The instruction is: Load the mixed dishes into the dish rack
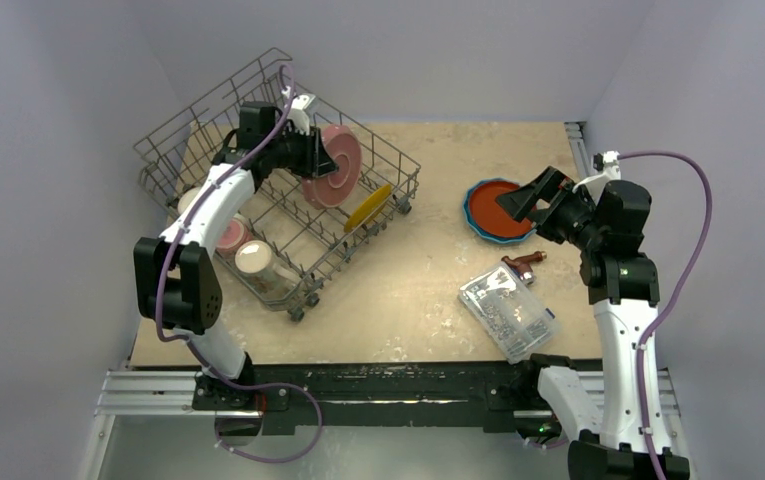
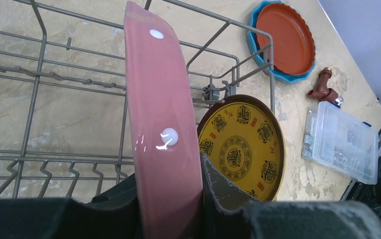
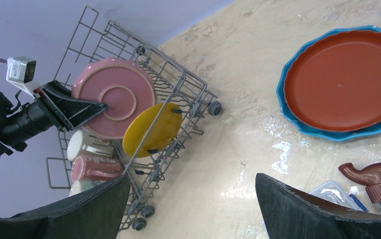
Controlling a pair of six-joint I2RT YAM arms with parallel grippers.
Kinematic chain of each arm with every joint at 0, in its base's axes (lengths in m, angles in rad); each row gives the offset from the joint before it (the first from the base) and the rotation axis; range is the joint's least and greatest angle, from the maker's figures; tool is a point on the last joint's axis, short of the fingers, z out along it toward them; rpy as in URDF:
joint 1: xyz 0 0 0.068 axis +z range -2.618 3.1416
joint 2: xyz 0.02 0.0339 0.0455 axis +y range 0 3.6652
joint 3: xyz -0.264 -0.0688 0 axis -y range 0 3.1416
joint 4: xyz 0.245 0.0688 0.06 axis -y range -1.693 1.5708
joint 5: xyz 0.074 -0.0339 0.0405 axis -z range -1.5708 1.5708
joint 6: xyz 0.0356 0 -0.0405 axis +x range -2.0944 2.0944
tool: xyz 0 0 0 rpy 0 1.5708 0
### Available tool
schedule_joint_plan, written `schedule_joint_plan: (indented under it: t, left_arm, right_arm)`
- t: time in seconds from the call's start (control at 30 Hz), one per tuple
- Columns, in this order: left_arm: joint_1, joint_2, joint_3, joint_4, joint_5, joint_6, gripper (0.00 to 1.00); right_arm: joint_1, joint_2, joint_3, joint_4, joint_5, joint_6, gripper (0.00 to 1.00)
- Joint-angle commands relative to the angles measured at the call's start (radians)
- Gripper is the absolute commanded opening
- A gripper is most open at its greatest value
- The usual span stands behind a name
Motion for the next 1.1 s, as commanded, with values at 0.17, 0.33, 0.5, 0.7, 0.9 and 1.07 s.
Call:
schedule_joint_plan:
  t: [0.17,0.33,0.5,0.7,0.9,1.07]
  left_arm:
    - [-0.032,-0.098,0.011,0.107,0.020,0.059,0.00]
    - [-0.020,-0.090,0.047,0.110,0.093,0.013,0.00]
    - [-0.013,-0.040,0.092,0.077,0.160,-0.003,0.00]
    - [0.008,-0.034,0.133,0.063,0.189,-0.027,0.00]
    - [0.012,-0.040,0.165,0.082,0.223,-0.074,0.00]
    - [0.011,-0.056,0.209,0.061,0.214,-0.083,0.00]
  right_arm:
    - [0.002,0.023,0.013,0.014,-0.017,-0.014,0.99]
    - [0.003,0.073,0.042,-0.016,-0.002,-0.024,0.99]
    - [0.004,0.114,0.084,-0.032,0.048,-0.034,0.99]
    - [0.005,0.141,0.015,0.013,0.047,-0.001,0.99]
    - [0.004,0.164,0.035,-0.010,0.094,-0.015,0.99]
    - [0.003,0.180,0.058,-0.017,0.108,-0.006,0.99]
